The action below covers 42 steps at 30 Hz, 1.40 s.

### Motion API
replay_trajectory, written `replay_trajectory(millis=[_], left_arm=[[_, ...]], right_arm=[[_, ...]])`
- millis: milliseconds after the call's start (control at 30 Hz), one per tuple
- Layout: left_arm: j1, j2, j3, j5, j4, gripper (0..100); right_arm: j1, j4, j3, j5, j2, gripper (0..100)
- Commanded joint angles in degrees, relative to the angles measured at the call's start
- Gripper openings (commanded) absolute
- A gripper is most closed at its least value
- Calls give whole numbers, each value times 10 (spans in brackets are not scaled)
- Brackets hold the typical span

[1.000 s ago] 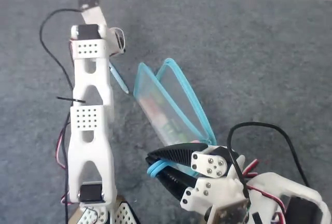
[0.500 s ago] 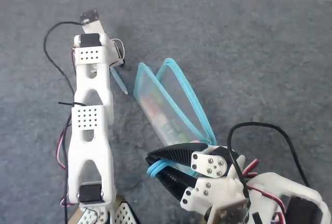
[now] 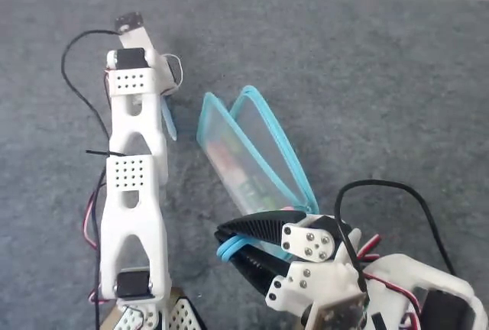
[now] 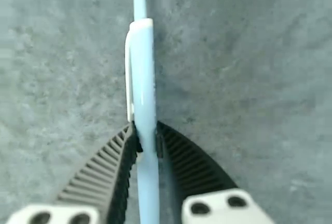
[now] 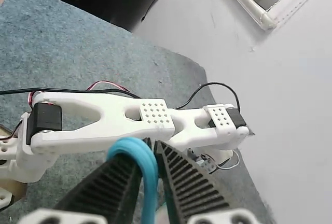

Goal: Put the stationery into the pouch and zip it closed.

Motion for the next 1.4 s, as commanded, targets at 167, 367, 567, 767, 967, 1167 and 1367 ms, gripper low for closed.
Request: replay_trajectory(millis=[167, 367, 567, 767, 967, 1167, 1367], left_arm=[[111, -272, -42, 44, 33, 12], [177, -395, 51, 48, 34, 12], [220, -492, 251, 96, 34, 12], [251, -568, 441, 132, 31, 12], [263, -585, 479, 157, 31, 12], [287, -585, 480, 175, 23, 12], [322, -585, 549, 178, 15, 12]], right_arm=[[-8, 0, -3, 8, -2, 7], [-8, 0, -3, 8, -2, 7], [-8, 0, -3, 8, -2, 7], [-7, 0, -3, 8, -2, 7], [-7, 0, -3, 8, -2, 7], [-7, 0, -3, 8, -2, 7], [-7, 2, -3, 8, -2, 7]])
